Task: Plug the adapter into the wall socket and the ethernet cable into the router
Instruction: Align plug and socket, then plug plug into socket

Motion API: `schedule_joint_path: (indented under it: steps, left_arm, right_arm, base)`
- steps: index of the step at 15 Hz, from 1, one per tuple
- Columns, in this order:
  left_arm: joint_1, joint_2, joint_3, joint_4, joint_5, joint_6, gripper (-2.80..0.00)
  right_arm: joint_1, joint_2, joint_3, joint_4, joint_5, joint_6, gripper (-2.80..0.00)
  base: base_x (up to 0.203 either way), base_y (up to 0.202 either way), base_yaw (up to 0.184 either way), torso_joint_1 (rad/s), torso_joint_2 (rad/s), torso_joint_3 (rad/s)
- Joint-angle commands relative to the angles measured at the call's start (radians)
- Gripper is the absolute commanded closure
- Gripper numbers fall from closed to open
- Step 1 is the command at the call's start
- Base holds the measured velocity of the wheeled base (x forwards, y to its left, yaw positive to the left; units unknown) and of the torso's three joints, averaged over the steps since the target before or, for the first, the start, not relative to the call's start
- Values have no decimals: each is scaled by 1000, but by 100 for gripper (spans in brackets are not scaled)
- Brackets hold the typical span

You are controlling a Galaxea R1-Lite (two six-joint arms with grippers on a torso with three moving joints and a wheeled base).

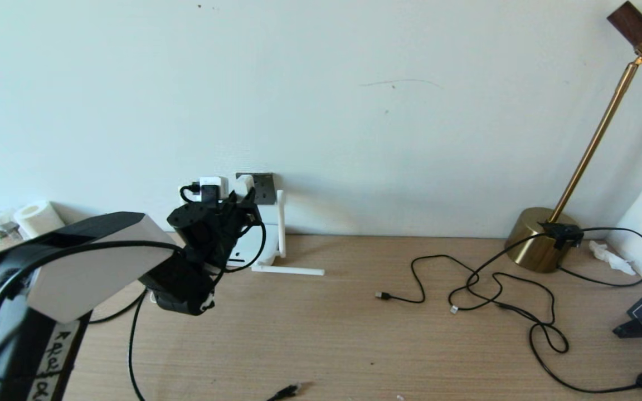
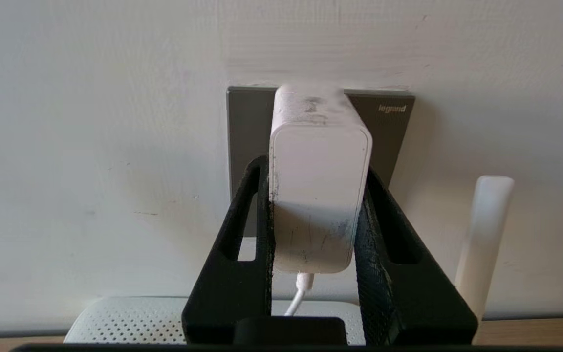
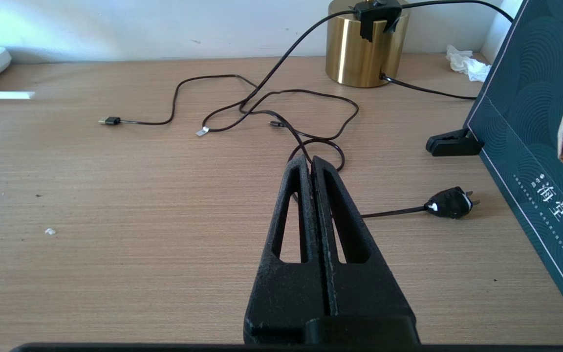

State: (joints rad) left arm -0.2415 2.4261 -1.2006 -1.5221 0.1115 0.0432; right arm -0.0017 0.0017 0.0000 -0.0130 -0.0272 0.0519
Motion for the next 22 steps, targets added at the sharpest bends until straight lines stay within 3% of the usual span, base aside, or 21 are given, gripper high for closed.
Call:
schedule_joint_path:
  steps: [1,8,15,22]
  left_arm:
    - [10,31,-26,-8,0,0,0]
    - [22,64,-54,-8,-18,0,0]
    - [15,-20,20,-8,-16,0,0]
    - [2,2,47,-8,-41,2,0]
  right_arm:
    - [0,0,0,-1,0,0,0]
    - [0,0,0,-1,0,0,0]
    - [0,0,0,-1,0,0,0]
    - [0,0,0,-1,0,0,0]
  base:
    - [0,0,0,0,0,0]
    - [0,0,0,0,0,0]
    - [0,0,0,0,0,0]
    - [0,0,0,0,0,0]
